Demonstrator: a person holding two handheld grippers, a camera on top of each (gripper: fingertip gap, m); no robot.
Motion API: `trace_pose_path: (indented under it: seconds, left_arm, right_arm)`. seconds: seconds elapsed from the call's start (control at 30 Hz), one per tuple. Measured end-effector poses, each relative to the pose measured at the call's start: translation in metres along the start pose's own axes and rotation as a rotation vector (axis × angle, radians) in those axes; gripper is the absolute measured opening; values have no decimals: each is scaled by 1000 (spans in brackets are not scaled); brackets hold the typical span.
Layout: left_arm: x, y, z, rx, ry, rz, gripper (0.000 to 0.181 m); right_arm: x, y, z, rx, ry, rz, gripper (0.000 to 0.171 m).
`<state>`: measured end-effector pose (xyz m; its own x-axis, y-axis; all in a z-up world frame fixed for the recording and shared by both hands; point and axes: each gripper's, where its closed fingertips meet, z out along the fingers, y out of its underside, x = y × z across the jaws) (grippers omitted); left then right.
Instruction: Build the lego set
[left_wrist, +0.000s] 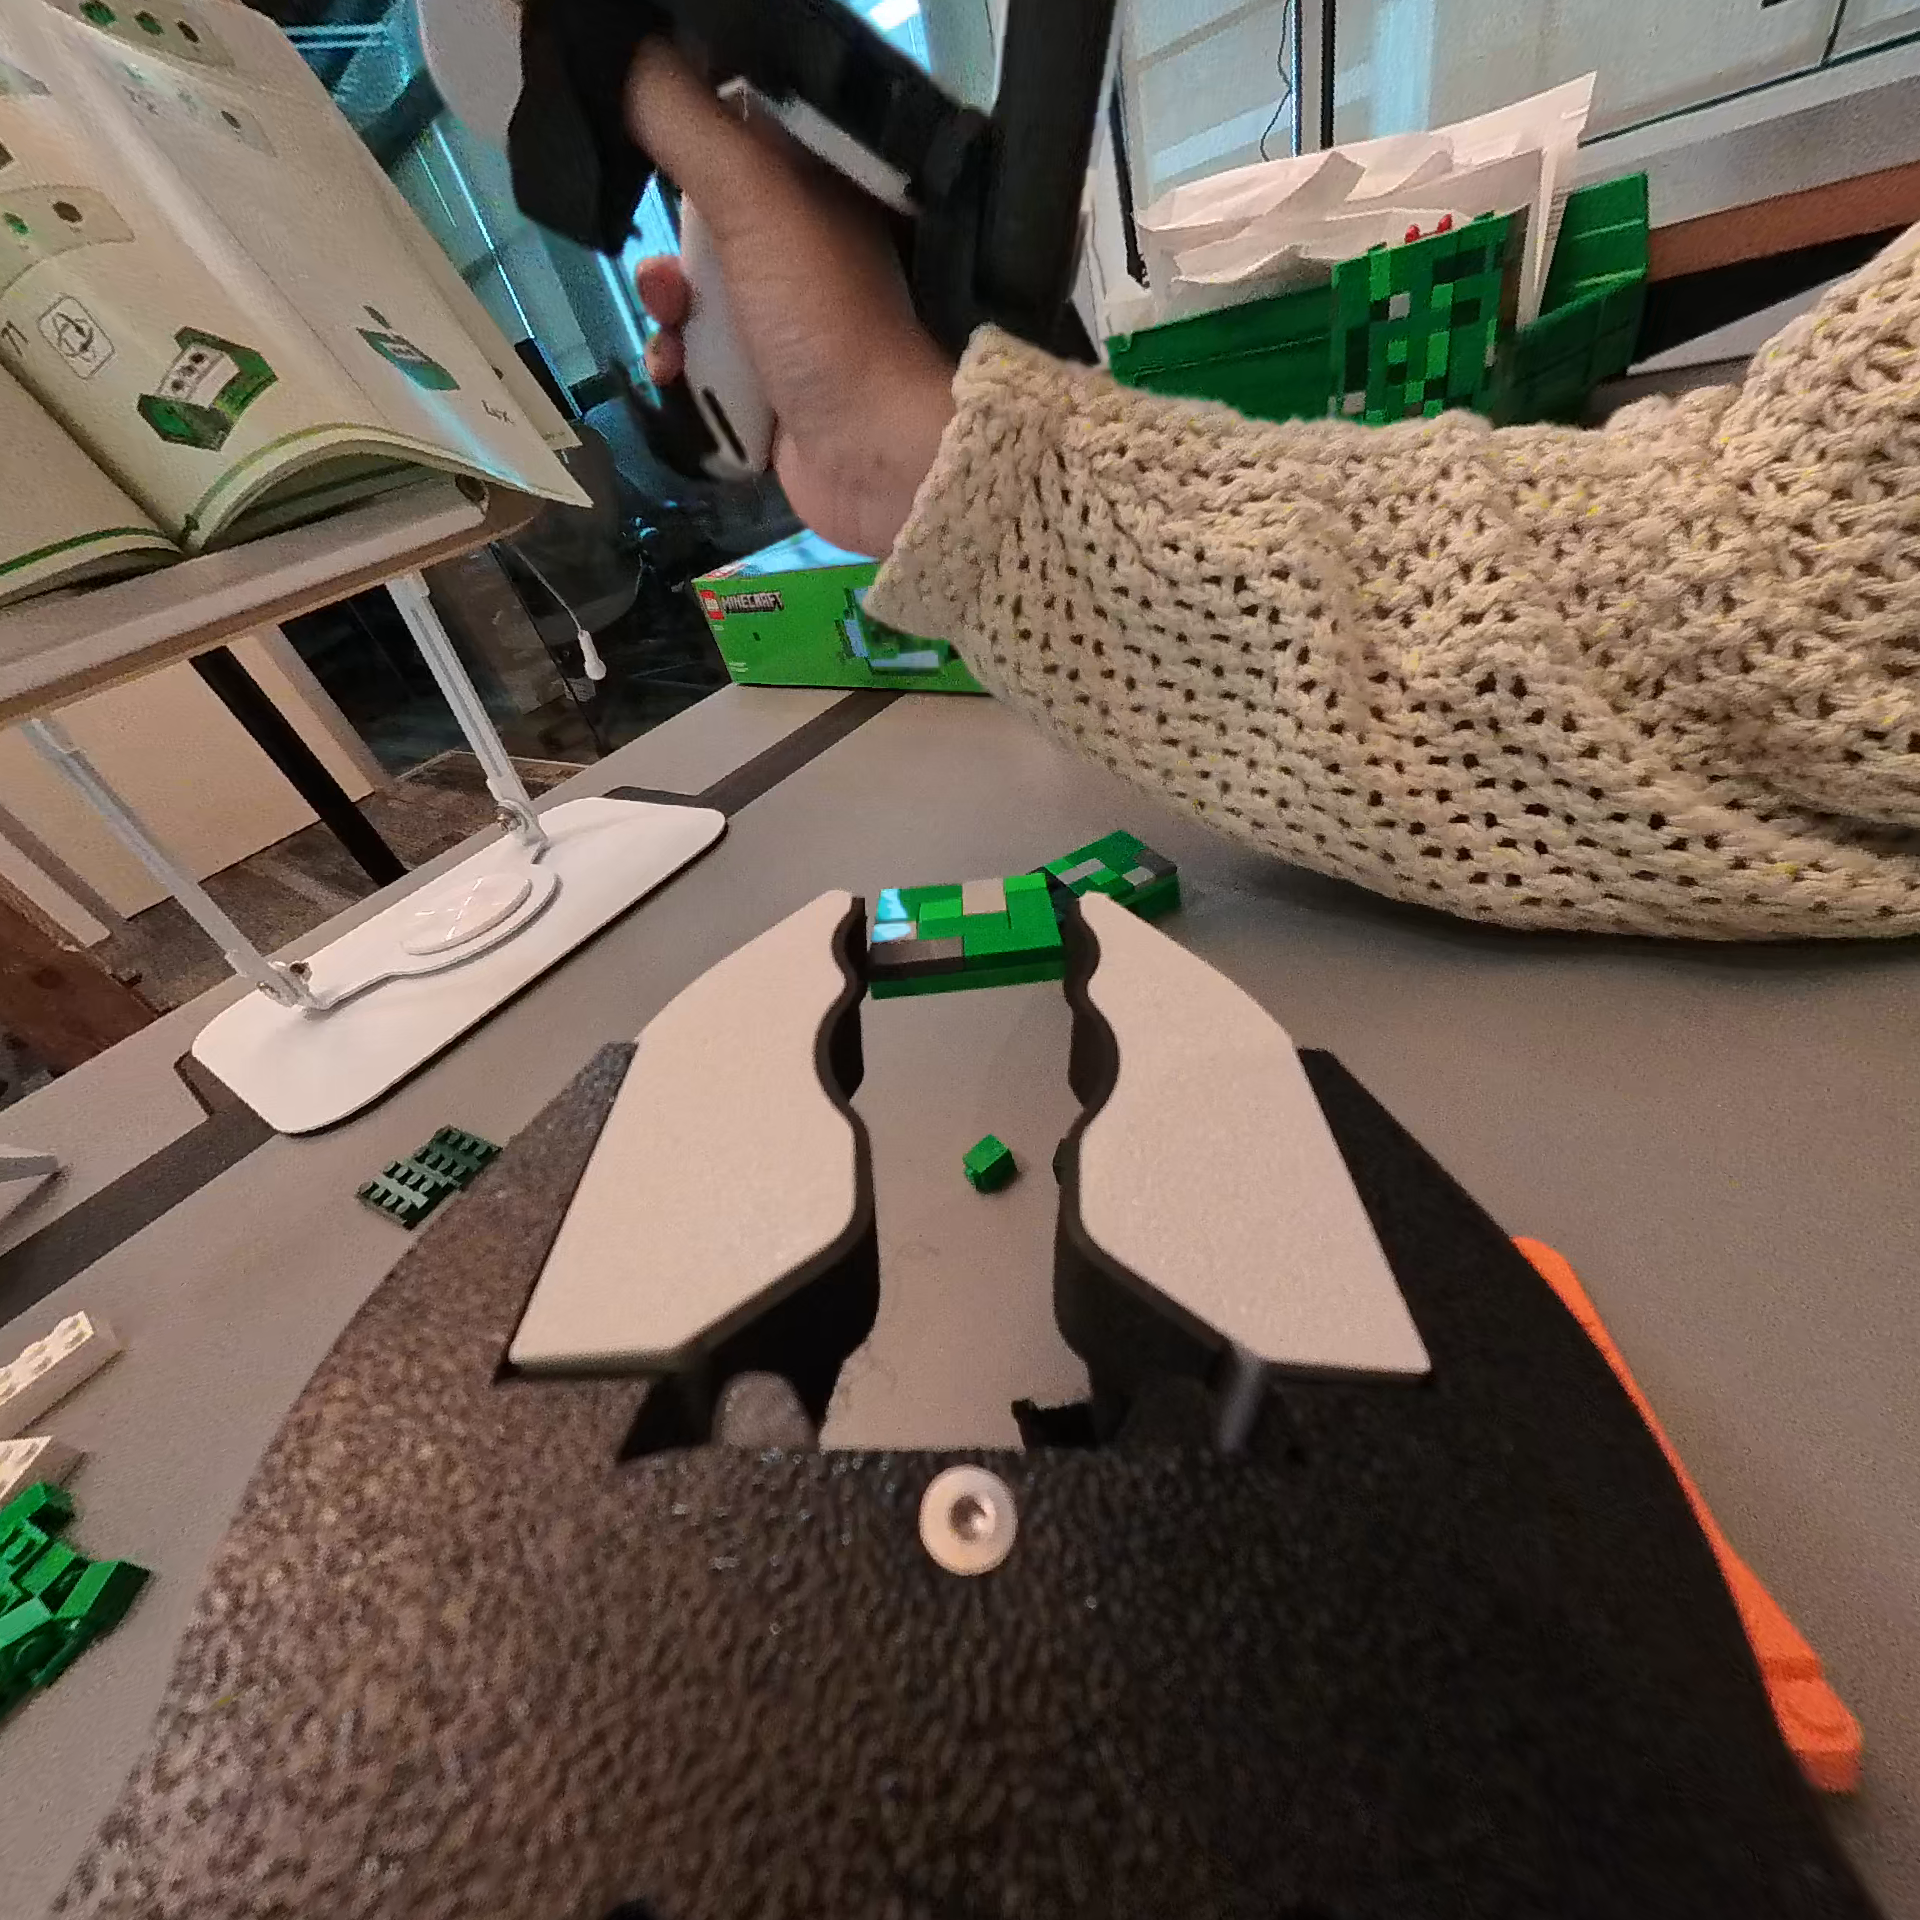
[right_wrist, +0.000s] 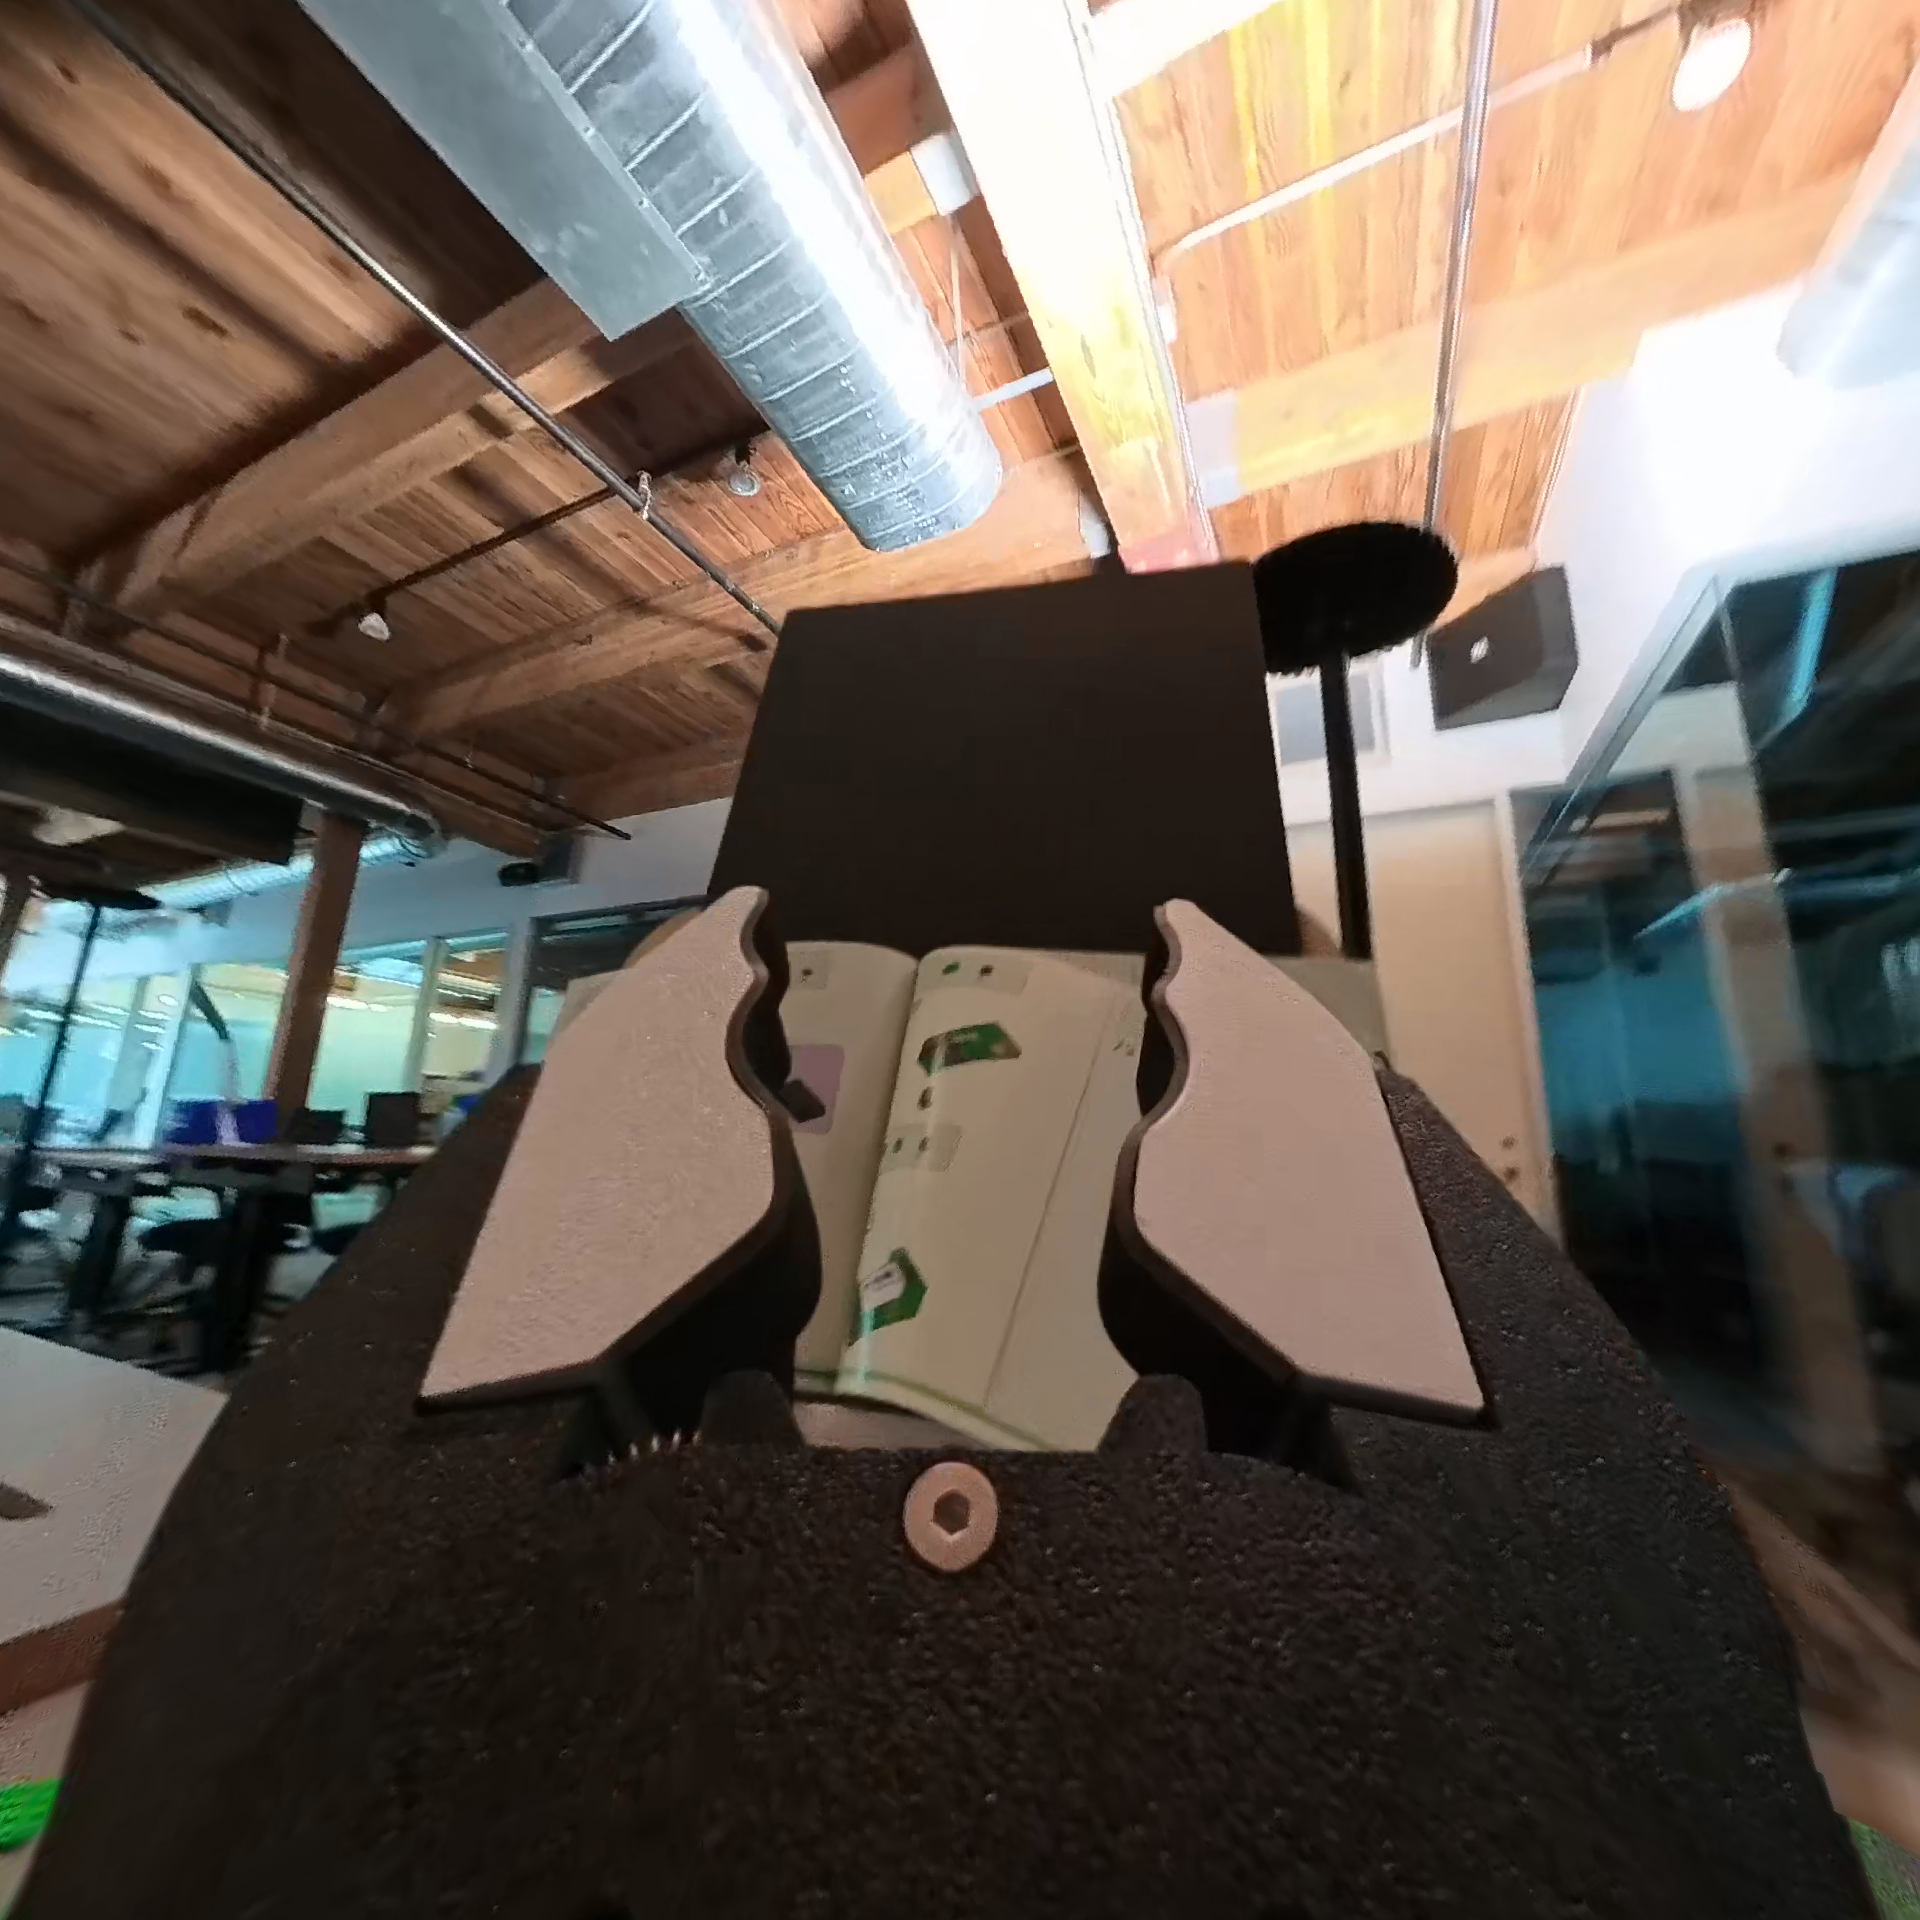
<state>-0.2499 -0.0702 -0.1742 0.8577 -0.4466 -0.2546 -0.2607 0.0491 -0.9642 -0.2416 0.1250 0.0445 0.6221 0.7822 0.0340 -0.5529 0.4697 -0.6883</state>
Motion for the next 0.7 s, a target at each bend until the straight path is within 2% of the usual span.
trace_pose_path:
  seconds: [0.13, 0.27, 0.33, 0.43, 0.53, 0.7]
  left_arm:
    - [0, 0, 0, -2, -2, 5, 36]
    - [1, -2, -2, 8, 1, 6, 36]
    - [1, -3, -4, 9, -7, 24, 36]
    - [1, -2, -5, 0, -11, 41, 36]
    - [3, -1, -4, -8, -3, 49, 36]
    - [6, 2, -2, -18, 22, 21, 36]
  right_arm:
    - [-12, -25, 2, 18, -78, -227, 64]
    - [-39, -28, -5, -51, -149, -653, 52]
    - [-64, -20, -22, -64, -249, -610, 49]
    - [-107, 5, -66, -163, -477, -544, 48]
    - [-131, 23, -127, -197, -657, -672, 42]
    - [-150, 30, -220, -268, -841, -613, 41]
